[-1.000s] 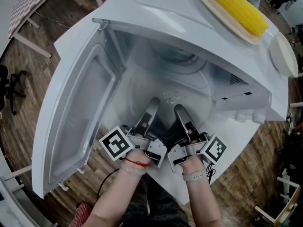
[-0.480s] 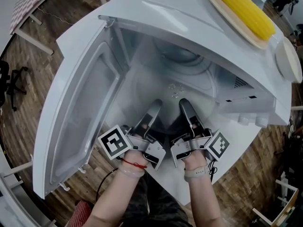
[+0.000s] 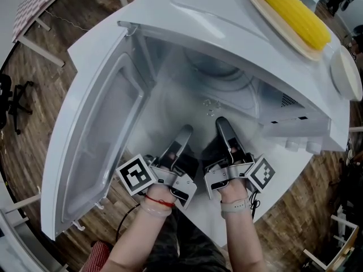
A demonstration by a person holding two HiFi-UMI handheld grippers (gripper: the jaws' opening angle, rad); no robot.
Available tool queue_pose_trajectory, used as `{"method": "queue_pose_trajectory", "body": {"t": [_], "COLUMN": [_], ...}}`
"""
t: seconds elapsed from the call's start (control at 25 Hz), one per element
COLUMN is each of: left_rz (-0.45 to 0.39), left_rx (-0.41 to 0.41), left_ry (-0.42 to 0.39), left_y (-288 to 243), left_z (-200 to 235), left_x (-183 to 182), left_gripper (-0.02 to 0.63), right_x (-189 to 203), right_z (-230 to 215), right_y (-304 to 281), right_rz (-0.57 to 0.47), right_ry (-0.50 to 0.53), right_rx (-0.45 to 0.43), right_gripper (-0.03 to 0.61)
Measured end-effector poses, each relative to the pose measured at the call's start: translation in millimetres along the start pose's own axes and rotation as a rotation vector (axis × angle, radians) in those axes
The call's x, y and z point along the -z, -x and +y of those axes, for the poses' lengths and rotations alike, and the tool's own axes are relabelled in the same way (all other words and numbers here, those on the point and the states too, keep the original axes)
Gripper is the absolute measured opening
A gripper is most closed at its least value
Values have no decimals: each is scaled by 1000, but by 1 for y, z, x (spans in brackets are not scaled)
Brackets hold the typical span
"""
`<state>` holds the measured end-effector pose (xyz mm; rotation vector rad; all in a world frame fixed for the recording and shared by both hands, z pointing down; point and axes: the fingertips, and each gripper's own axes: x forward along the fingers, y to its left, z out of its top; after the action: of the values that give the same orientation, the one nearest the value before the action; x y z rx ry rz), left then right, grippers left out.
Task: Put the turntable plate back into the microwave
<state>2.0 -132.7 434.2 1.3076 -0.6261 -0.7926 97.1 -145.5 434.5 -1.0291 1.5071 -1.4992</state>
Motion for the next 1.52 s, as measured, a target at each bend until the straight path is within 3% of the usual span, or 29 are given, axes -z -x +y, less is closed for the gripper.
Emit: {"method": "queue_pose_trajectory", "body": {"t": [0.24, 0.48, 0.8, 1.52], "left_rz": [-38, -59, -68, -18], "left_rx": [36, 35, 62, 87], "left_ry": [28, 33, 30, 60], "left_y": [0, -2, -3, -10], "left_z": [-2, -2, -6, -10], "left_x": [-2, -8, -10, -7], "left_gripper": [43, 43, 43, 43], "right_x": [2, 4, 3, -16], "right_z": [5, 3, 3, 6], "right_y": [7, 22, 34, 18], "right_rz": [3, 69, 98, -7], "right_ry": [-20, 57, 78, 22], "right_rx": [-41, -25, -17, -50], "right_gripper": [51, 51, 51, 44]}}
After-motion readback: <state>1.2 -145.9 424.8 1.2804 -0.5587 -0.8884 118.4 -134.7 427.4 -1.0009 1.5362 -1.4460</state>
